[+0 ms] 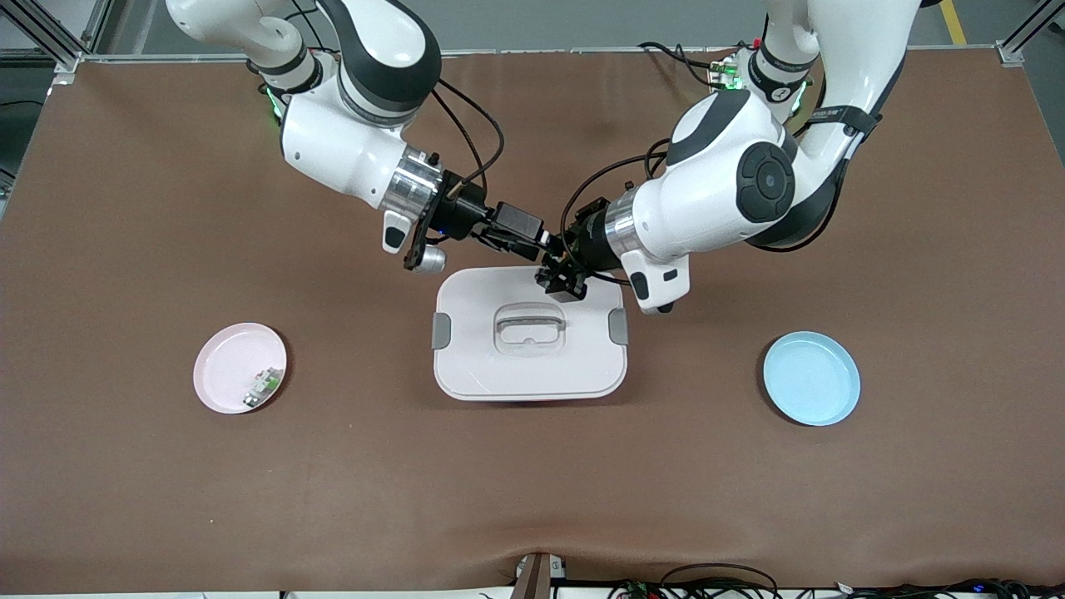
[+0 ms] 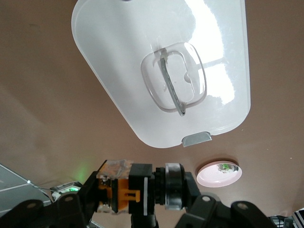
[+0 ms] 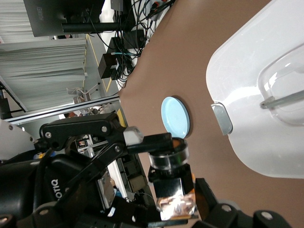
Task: Transfer orange switch to right arm and place
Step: 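Bring the right gripper to the switch held above the white box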
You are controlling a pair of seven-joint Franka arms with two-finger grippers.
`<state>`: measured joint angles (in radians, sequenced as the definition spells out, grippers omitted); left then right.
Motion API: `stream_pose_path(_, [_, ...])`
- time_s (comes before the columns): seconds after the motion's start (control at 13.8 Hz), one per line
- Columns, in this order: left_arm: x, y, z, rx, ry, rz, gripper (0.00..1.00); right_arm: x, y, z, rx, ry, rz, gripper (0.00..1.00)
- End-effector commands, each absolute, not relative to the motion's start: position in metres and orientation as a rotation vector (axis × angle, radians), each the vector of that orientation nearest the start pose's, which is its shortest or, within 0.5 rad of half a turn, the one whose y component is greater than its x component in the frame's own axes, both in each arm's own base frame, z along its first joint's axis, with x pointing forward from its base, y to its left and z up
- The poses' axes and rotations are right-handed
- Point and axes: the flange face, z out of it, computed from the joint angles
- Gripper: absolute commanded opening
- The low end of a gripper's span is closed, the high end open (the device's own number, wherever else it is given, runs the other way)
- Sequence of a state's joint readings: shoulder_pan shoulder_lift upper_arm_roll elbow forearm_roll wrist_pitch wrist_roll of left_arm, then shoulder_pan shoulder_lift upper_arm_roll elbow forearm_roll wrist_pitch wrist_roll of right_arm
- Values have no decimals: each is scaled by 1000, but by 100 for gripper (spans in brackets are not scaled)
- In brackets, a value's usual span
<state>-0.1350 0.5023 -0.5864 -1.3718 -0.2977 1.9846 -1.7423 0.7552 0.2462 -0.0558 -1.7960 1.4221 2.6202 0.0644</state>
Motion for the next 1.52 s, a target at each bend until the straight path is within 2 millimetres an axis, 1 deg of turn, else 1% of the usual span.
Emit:
stream_pose_path(0.0, [571,-418,497,-2781,-1937,834,3,526,411,459,-2022,411,-104,100])
stream_pose_path(0.29, [572,-417,497,-2780,-1939,830,3,527,412,448,-2049,371,-118,100])
stream_pose_path(0.44, [571,-418,497,-2782,-1937,832,3,523,416,439,-2068,338,-123,100])
stream_pose_path(0.58, [571,-419,497,-2783,-1934,831,3,518,416,431,-2080,343,-108,100])
stream_pose_path(1.02, [568,-424,496,-2788,-1922,829,3,511,423,427,-2084,341,-88,100])
stream_pose_path(1.31, [568,-424,496,-2790,-1926,827,3,510,423,429,-2078,359,-74,100])
stream_pose_path(1.38, [568,-424,496,-2790,-1926,827,3,508,422,428,-2080,359,-68,85])
stream_pose_path(1.45, [568,-424,496,-2791,-1928,827,3,507,422,428,-2079,359,-65,67])
